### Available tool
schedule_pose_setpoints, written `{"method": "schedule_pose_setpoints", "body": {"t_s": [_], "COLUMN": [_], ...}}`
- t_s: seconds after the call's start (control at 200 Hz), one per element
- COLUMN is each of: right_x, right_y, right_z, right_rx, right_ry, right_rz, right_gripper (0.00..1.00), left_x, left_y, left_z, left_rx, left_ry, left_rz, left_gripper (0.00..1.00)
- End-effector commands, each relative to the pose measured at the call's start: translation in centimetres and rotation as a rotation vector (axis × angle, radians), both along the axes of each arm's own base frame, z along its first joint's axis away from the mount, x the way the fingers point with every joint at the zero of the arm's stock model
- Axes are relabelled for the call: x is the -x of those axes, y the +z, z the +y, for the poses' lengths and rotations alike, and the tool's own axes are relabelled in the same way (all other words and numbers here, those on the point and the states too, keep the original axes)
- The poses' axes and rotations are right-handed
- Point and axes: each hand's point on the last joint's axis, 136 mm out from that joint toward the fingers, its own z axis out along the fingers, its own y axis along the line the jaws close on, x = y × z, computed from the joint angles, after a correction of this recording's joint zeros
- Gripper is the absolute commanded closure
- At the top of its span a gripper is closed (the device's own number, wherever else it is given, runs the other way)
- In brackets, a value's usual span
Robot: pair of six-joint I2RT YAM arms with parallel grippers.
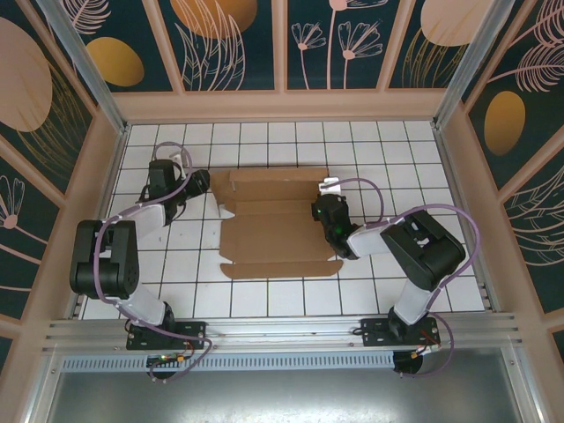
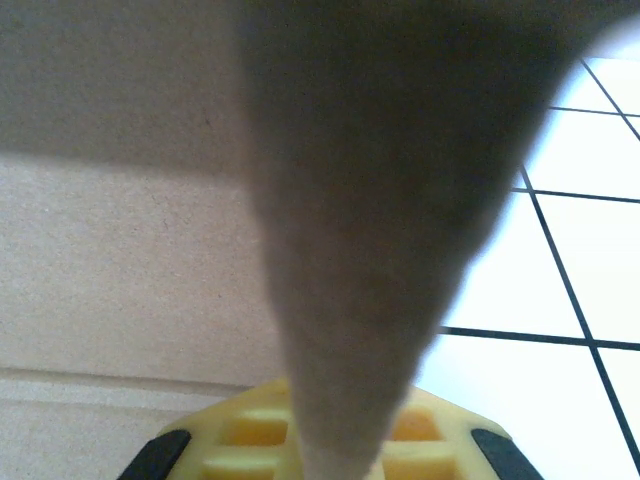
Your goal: Fold the paper box
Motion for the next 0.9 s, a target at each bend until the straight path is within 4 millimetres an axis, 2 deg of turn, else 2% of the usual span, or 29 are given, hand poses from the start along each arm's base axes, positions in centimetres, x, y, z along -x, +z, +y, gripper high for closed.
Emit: {"method": "schedule_pose_setpoints", "body": {"t_s": [0.0, 0.145, 0.385, 0.535, 0.676, 0.891], "right_x": [0.8, 0.8, 0.7, 0.8, 0.7, -0.1], "right_y": [-3.2, -3.5, -3.6, -3.8, -4.1, -4.6], "right_z": [-0.4, -0.2, 0.0, 0.1, 0.2, 0.9], "right_rx": [0.064, 0.064, 0.058, 0.056, 0.06, 0.082], "right_ry": [0.019, 0.023, 0.025, 0.026, 0.029, 0.041], "right_rz": [0.107, 0.11, 0.115, 0.119, 0.127, 0.163], "right_gripper": [0.89, 0.89, 0.89, 0.89, 0.89, 0.87], "left_x": [1.2, 3.1, 5.4, 6.4, 6.0, 3.3], "left_y": [1.9, 2.3, 2.6, 2.5, 2.8, 3.3], "left_z": [-1.2, -2.0, -5.7, -5.4, -4.0, -5.5], "left_rx": [0.108, 0.139, 0.119, 0.123, 0.057, 0.059], "left_ry": [-0.021, -0.025, -0.104, -0.063, -0.002, -0.068], "left_rz": [-0.039, -0.043, -0.044, -0.033, -0.038, -0.01], "left_gripper": [0.47, 0.49, 0.49, 0.48, 0.47, 0.48]}}
